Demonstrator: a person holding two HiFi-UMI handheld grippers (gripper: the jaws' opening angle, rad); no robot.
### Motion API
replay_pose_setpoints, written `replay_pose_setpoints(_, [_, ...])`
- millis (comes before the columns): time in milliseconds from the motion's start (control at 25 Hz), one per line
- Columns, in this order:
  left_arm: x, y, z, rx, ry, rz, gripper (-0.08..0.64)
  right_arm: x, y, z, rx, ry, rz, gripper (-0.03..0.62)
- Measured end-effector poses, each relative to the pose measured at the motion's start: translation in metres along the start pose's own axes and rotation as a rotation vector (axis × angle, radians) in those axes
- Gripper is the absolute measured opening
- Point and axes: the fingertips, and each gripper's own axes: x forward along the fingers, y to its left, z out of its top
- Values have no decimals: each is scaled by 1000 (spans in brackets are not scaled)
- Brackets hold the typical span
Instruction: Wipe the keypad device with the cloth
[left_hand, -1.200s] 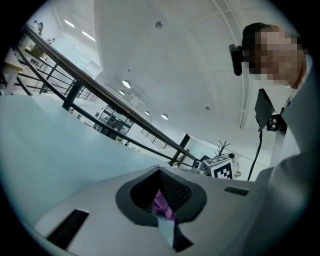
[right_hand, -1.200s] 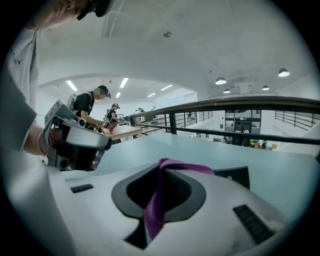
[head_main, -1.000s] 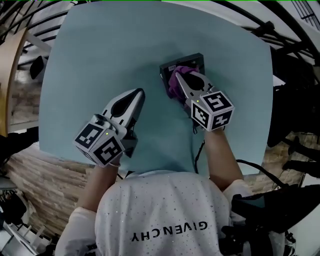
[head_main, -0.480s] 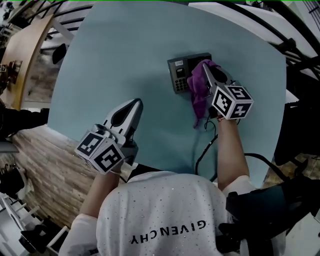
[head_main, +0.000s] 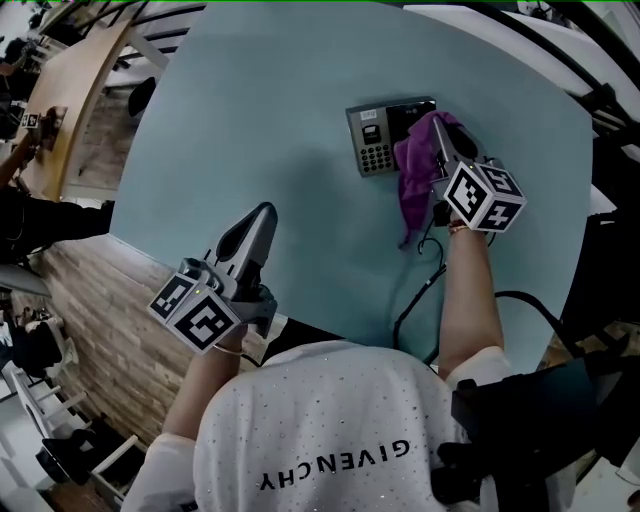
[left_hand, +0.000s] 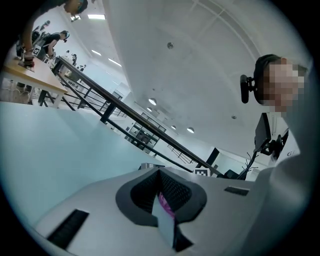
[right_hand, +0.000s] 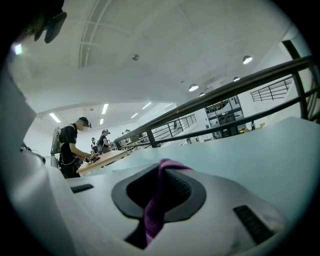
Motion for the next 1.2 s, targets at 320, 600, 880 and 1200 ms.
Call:
replay_pose_setpoints(320, [-8,-4,-7,30,0,13,6,-5,66,-5,-99,-31,164,25])
replay_pose_setpoints(600, [-2,-9,-10,25,8,-1,6,12,144,-38,-285,89,311,25])
replay_pose_setpoints(880, [-2,-7,-8,39,25,4,5,19,136,-41,-335,100,286,26])
replay_pose_setpoints(1200, [0,-5,-13,30,32,-1,6,9,115,-36,-346,56,221,26])
